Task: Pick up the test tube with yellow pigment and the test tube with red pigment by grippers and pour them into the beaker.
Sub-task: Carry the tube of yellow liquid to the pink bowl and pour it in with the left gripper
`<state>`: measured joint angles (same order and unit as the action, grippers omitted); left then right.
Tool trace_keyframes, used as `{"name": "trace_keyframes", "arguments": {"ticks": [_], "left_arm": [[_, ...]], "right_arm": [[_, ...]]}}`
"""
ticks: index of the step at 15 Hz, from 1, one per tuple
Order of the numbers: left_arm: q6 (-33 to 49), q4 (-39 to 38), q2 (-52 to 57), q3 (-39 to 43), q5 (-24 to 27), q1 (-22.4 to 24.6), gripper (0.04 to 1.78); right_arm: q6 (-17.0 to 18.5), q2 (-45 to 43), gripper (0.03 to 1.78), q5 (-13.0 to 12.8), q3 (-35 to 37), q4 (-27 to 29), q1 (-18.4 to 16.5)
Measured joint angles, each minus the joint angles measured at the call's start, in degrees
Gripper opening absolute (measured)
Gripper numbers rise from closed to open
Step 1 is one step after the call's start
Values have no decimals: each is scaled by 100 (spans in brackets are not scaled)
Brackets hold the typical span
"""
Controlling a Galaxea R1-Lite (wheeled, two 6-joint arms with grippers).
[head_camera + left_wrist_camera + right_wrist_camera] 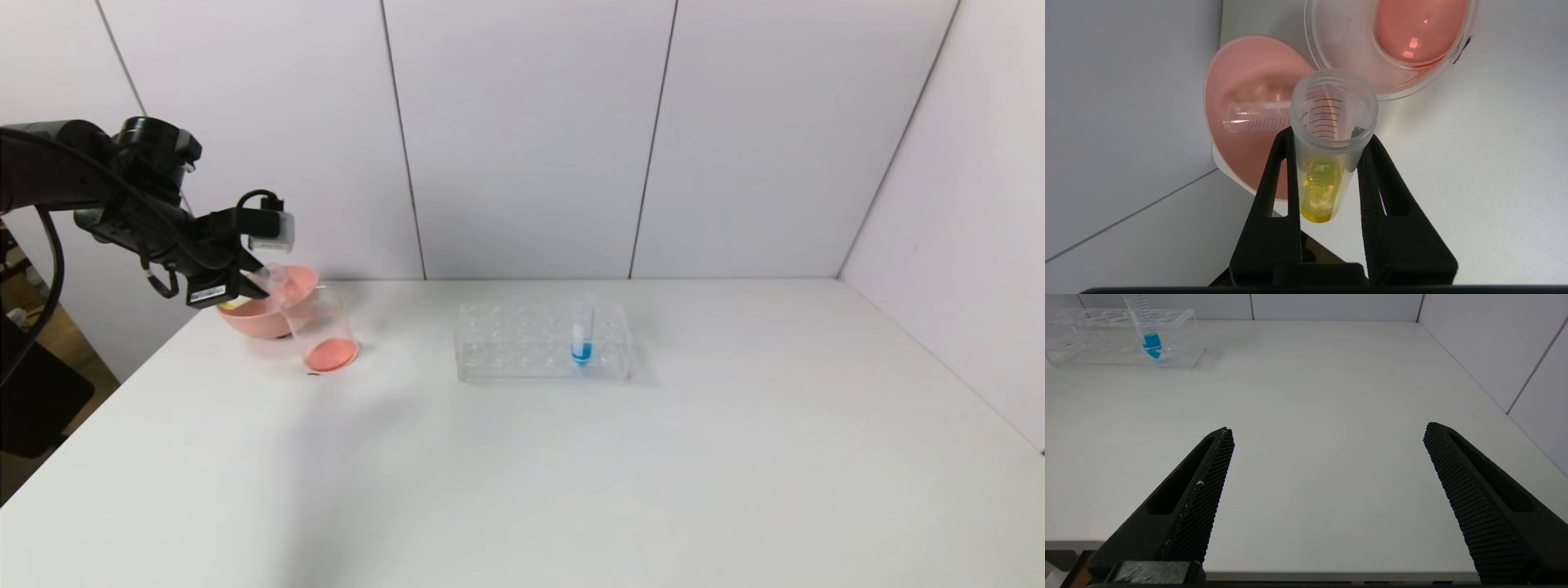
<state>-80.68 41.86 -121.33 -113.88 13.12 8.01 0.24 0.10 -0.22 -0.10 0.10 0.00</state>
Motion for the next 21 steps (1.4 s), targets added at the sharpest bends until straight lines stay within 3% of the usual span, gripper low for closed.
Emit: {"name": "trace_keyframes", "arguments": {"ticks": [21], "left_arm": [[46, -74, -28, -1, -352, -206, 43]], "right_arm": [[2, 0, 170, 0, 0, 0, 0]]}}
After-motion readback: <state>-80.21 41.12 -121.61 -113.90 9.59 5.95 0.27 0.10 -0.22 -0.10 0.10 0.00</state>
